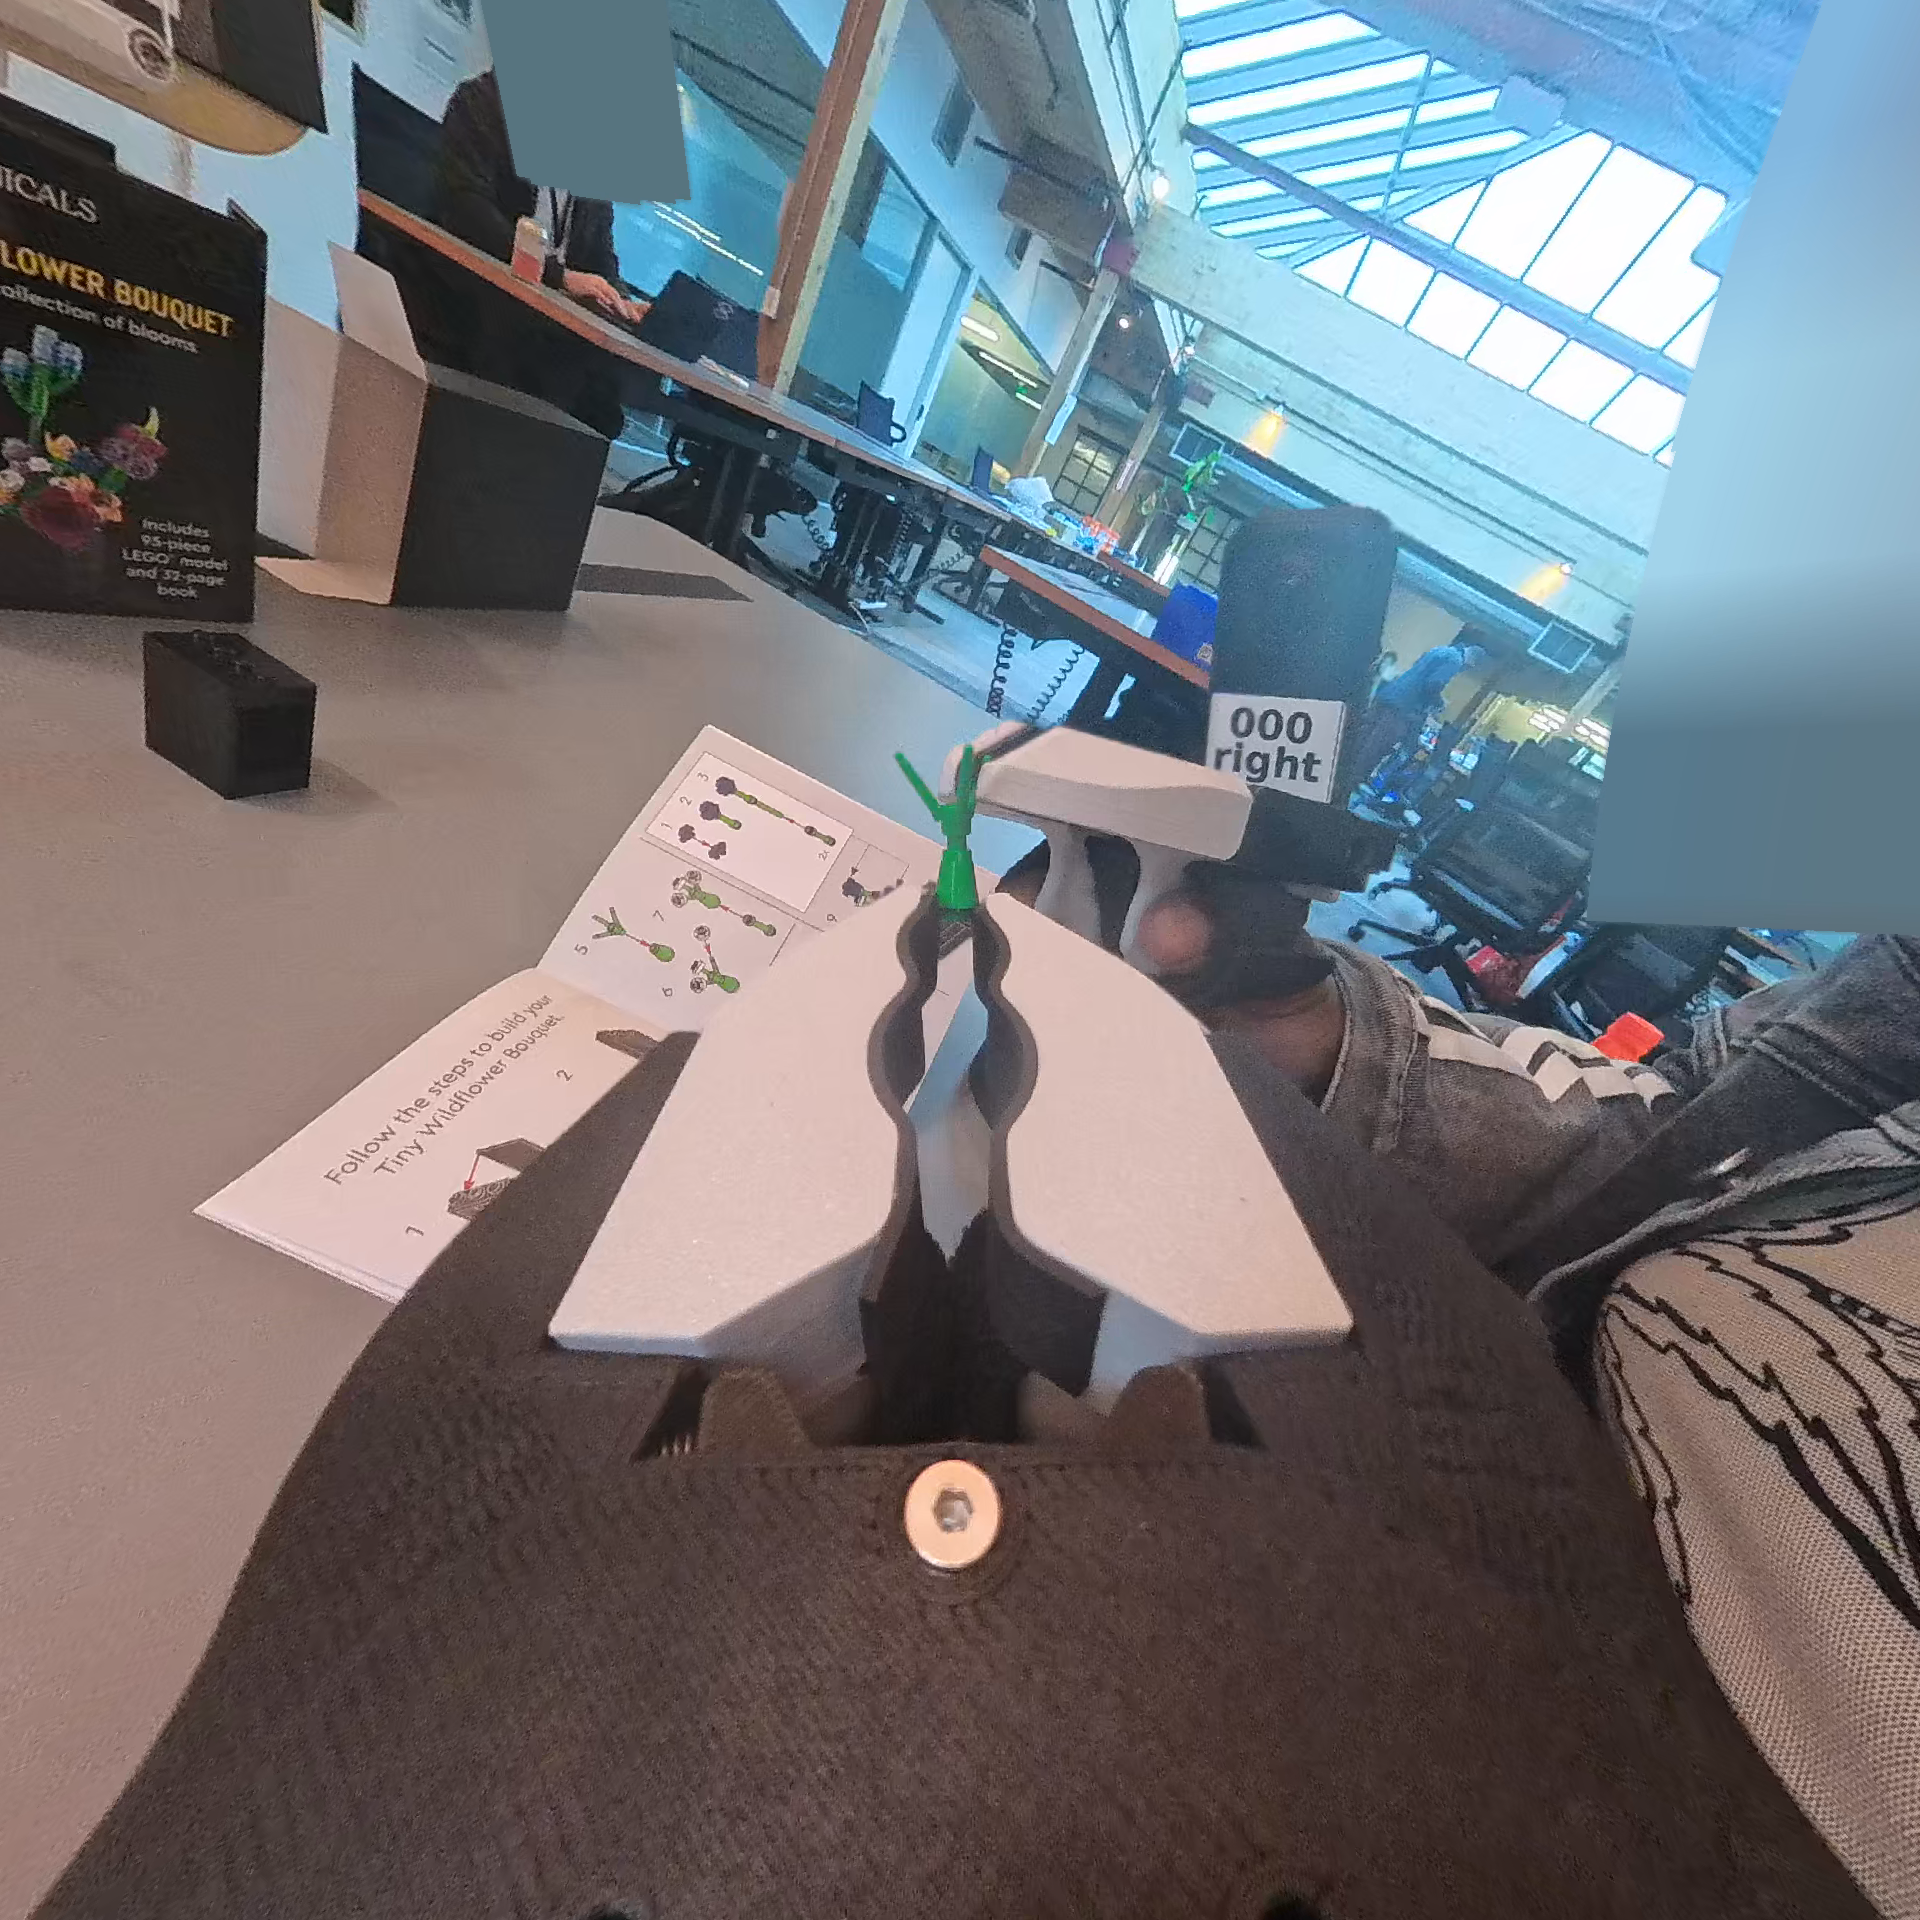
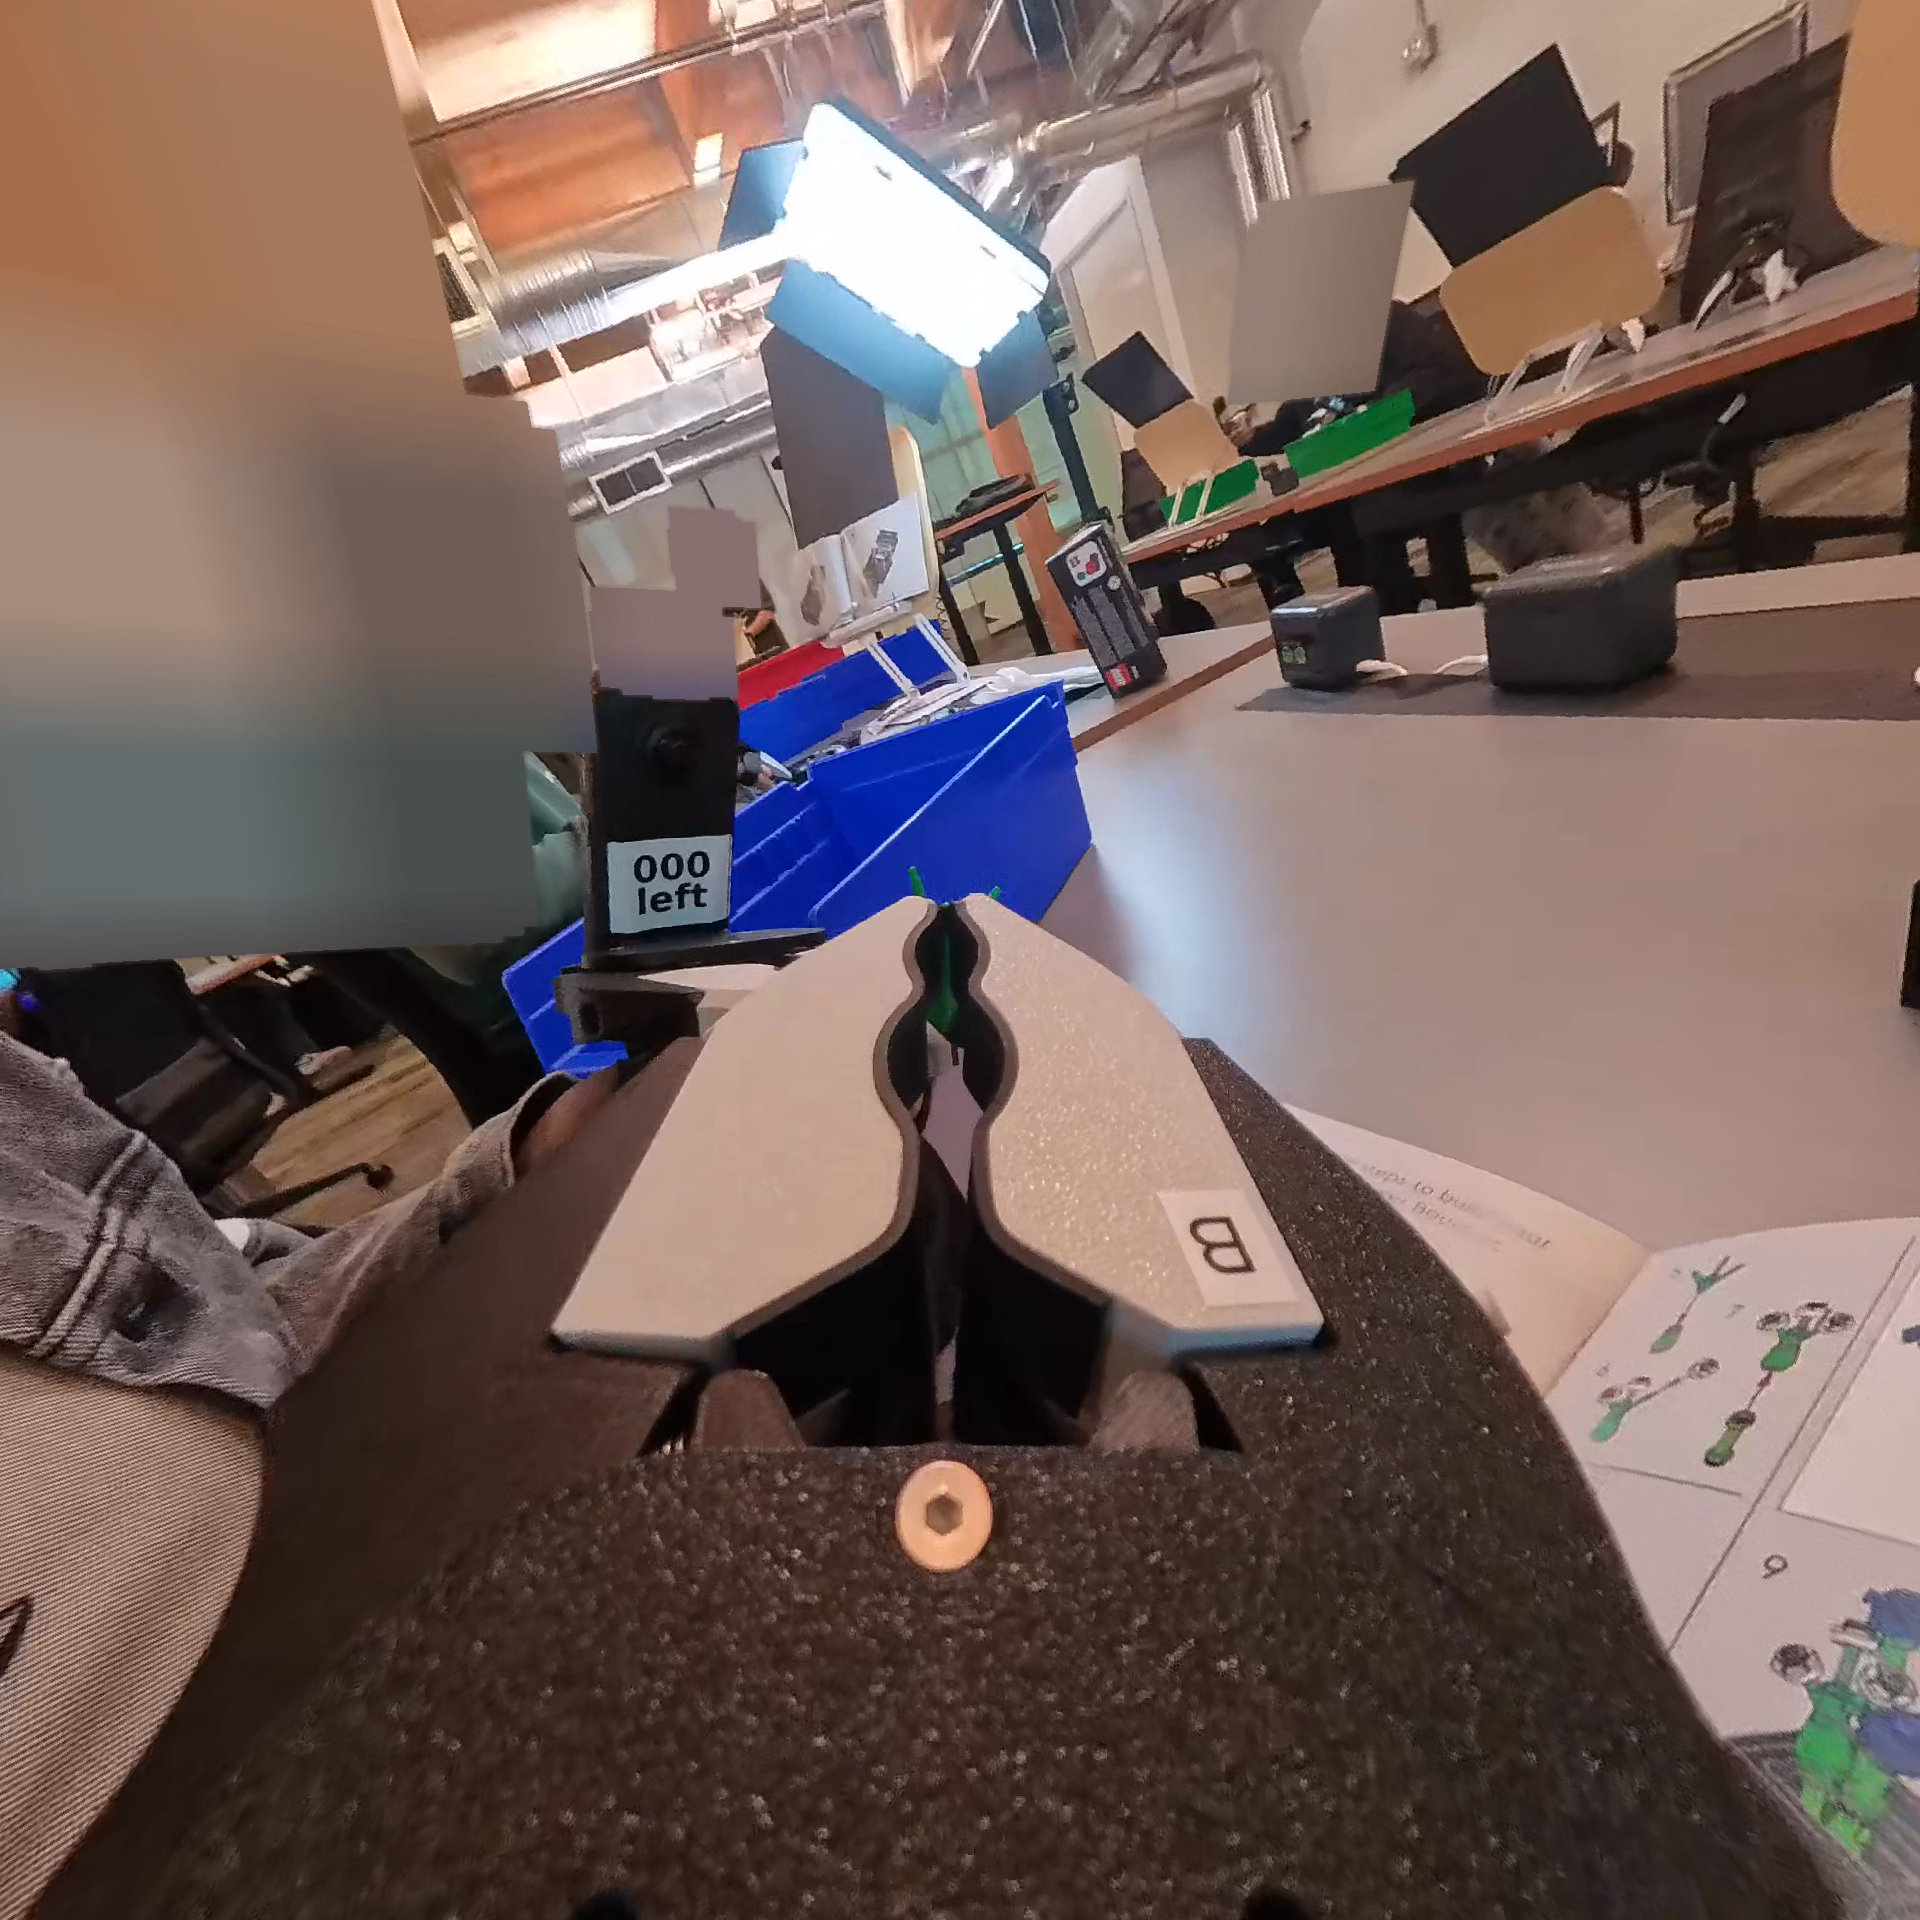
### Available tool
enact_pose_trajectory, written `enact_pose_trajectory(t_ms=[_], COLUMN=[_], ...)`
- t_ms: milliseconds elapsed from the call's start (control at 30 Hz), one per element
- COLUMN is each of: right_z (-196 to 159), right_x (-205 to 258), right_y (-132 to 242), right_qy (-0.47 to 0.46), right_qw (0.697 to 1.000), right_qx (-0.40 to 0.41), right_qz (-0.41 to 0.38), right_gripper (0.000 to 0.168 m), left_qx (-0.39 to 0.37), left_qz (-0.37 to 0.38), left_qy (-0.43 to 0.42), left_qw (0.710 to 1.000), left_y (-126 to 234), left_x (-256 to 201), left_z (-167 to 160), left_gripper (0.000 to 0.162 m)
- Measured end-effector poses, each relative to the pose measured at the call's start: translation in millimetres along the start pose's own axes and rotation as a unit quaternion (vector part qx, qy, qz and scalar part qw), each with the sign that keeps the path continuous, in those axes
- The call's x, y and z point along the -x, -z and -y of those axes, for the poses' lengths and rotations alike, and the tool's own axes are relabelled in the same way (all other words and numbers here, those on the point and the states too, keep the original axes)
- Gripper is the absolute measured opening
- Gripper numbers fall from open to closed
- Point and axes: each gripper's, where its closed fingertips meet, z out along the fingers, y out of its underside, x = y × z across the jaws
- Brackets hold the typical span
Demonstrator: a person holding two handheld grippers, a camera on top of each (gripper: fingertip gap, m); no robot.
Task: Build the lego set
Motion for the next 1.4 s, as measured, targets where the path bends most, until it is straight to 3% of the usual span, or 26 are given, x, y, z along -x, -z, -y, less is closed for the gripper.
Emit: enact_pose_trajectory(t_ms=[33,567,1400], right_z=[-1,-6,-22], right_x=[-1,-5,-10], right_y=[1,3,22], right_qy=[-0.008,-0.033,-0.044], right_qw=[1.0,0.999,0.995], right_qx=[-0.003,-0.006,0.087], right_qz=[0.001,-0.003,-0.02], right_gripper=[0.0,0.0,0.0], left_qx=[0.004,0.013,0.08], left_qz=[0.001,0.006,0.015], left_qy=[0.0,0.01,-0.031], left_qw=[1.0,1.0,0.996], left_y=[-1,-2,-11], left_x=[0,4,0], left_z=[-1,-5,-24], left_gripper=[0.006,0.006,0.006])
